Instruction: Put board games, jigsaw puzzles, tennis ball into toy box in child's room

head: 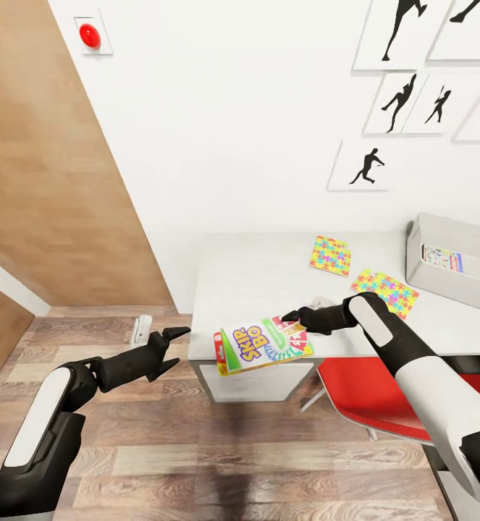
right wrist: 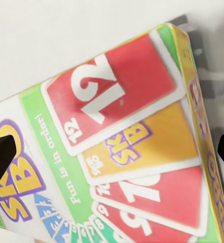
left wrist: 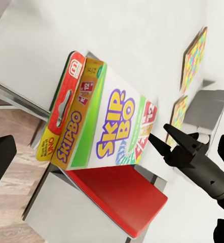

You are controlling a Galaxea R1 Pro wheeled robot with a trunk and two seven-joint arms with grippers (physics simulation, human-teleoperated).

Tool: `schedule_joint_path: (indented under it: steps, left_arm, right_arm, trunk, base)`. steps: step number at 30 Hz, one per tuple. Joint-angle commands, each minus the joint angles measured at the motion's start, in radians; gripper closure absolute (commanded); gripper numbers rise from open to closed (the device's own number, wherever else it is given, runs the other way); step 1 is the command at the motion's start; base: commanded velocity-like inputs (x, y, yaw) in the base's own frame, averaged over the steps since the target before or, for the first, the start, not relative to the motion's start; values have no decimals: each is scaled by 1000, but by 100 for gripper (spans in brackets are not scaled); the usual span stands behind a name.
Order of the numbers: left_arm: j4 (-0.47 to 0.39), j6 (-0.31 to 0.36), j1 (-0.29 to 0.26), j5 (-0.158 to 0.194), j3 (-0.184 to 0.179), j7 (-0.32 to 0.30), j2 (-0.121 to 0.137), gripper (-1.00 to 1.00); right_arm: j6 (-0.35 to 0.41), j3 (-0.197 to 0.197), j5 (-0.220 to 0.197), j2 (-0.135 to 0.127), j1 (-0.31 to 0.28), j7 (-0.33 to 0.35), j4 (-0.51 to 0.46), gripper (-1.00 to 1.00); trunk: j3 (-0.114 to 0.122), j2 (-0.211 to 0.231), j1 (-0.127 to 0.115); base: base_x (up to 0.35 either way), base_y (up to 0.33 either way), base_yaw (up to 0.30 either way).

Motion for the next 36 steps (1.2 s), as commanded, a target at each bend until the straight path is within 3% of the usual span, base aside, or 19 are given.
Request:
schedule_joint_path:
  steps: [1,36]
  left_arm:
    - [-1,2,-1,10,1,10,0,-100]
    - [-1,2,-1,10,1,10,0,-100]
  right_arm:
    - [2,3,1,-1,-1,2,-1,-100]
    - [25,1,1,-37,1,2,-2,-100]
  trunk:
    - [-2,-2,1]
    - [-2,-2,1]
  base:
    - [0,0,0]
    - [0,0,0]
